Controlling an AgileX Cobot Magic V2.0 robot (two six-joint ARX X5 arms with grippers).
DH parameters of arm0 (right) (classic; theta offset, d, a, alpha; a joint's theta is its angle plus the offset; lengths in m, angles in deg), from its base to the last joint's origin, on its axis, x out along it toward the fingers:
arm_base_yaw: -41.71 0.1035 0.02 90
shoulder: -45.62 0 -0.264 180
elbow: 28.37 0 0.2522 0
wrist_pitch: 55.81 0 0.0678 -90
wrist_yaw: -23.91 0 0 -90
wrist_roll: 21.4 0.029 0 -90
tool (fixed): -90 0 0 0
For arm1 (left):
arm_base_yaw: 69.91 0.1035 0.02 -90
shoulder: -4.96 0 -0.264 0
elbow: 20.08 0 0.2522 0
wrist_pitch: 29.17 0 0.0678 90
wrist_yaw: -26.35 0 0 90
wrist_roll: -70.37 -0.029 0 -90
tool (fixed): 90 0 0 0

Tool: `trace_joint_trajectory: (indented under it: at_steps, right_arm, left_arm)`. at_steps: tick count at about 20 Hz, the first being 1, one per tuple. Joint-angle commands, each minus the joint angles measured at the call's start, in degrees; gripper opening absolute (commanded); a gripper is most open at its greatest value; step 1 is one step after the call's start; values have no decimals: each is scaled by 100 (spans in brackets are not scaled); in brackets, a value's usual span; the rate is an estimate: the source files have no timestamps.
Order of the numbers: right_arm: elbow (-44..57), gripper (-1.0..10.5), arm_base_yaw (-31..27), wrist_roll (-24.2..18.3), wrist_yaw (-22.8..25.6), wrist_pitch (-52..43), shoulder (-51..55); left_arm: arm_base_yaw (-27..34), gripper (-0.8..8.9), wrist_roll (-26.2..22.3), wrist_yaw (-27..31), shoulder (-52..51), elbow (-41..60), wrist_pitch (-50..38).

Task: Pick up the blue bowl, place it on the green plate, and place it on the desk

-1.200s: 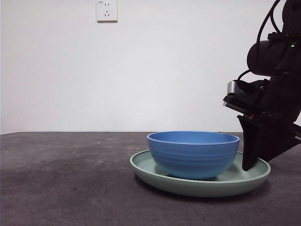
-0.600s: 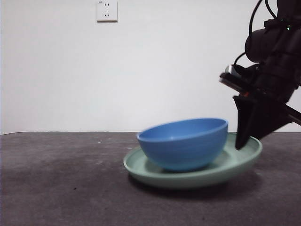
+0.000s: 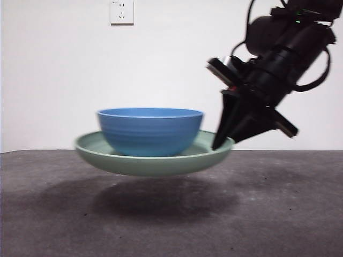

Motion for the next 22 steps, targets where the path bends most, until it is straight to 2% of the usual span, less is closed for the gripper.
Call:
trace_joint_trajectory:
  at_steps: [1, 6, 12, 17, 22]
  right_arm:
    - [-122, 16, 297, 400, 0, -278, -83]
    - [-122, 16, 531, 632, 146, -573, -273]
    - [-122, 16, 540, 627, 208, -675, -695]
    - [-122, 16, 540, 538, 472, -601, -1040]
    - [-122, 24, 555, 470, 503, -555, -1064]
  left_arm:
    - [-28, 625, 44, 15, 31, -66, -24]
    - [-28, 625, 46, 17, 31, -66, -24]
    - [-28, 625, 46, 15, 31, -66, -24]
    - [-28, 625, 85, 15, 31, -66, -17]
    - [-28, 625, 87, 15, 31, -66, 22]
